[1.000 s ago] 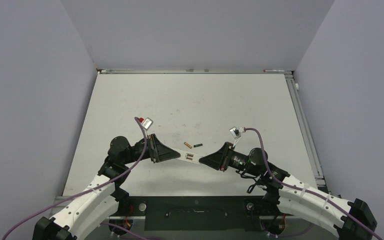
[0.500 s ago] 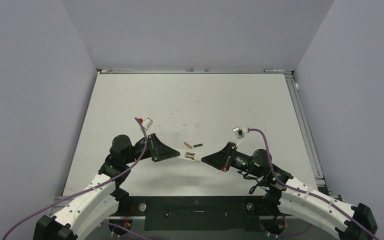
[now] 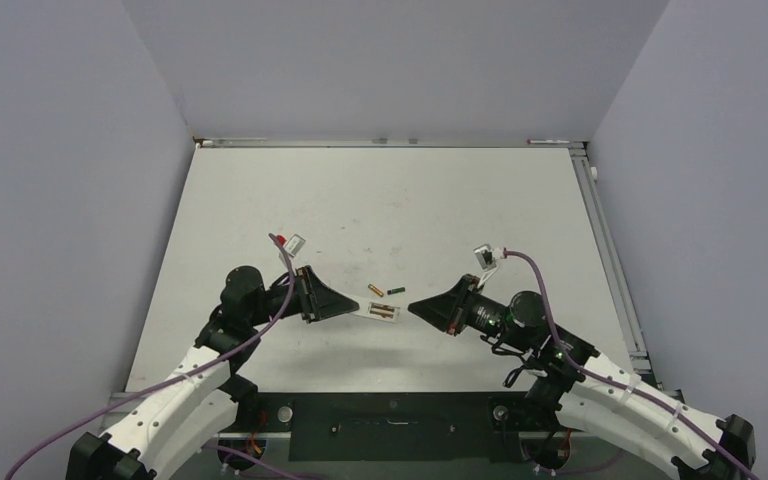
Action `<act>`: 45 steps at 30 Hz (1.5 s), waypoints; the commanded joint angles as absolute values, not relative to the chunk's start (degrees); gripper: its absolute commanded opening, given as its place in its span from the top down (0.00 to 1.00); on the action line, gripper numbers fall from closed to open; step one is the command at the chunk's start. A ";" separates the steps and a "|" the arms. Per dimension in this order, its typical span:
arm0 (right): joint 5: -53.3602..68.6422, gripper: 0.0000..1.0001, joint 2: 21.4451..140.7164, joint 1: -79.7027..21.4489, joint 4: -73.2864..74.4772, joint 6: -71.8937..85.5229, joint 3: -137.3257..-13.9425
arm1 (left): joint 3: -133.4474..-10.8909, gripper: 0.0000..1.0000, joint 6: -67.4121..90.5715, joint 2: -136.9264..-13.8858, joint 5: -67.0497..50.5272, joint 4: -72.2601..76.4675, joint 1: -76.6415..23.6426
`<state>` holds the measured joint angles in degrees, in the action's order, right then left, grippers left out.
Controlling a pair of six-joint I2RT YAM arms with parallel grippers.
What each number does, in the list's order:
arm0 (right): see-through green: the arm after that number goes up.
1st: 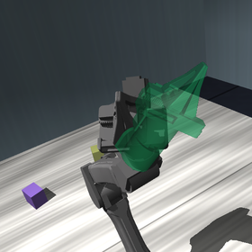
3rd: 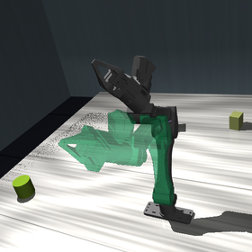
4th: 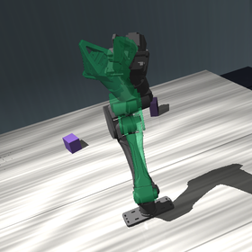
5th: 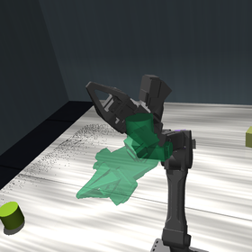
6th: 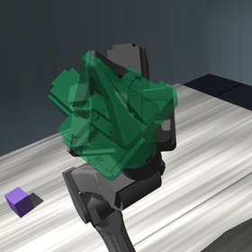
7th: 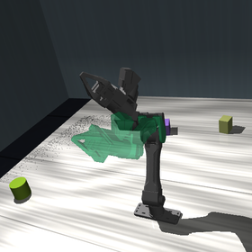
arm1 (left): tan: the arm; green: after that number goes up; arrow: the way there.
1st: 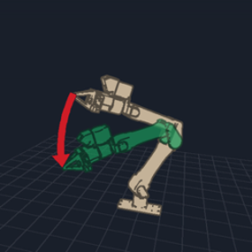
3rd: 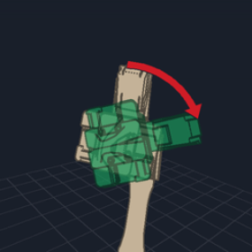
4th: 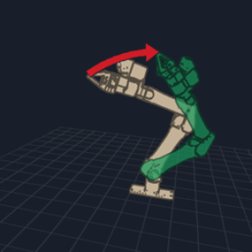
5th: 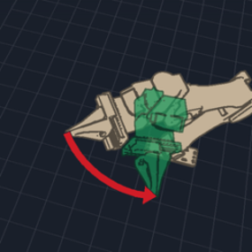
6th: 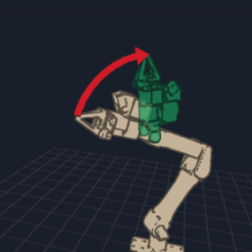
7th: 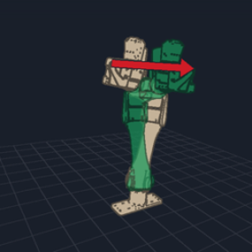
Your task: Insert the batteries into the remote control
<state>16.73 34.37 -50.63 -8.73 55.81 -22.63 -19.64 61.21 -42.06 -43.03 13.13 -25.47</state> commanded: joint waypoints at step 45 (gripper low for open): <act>27.49 0.91 73.45 -7.75 -3.22 37.57 -34.11 | -16.88 1.00 59.50 -48.26 -43.82 15.63 -24.87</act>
<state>23.64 71.20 -9.93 5.02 35.62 -34.92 -16.43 58.92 -47.62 -42.39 10.41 -25.28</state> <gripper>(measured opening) 0.090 0.214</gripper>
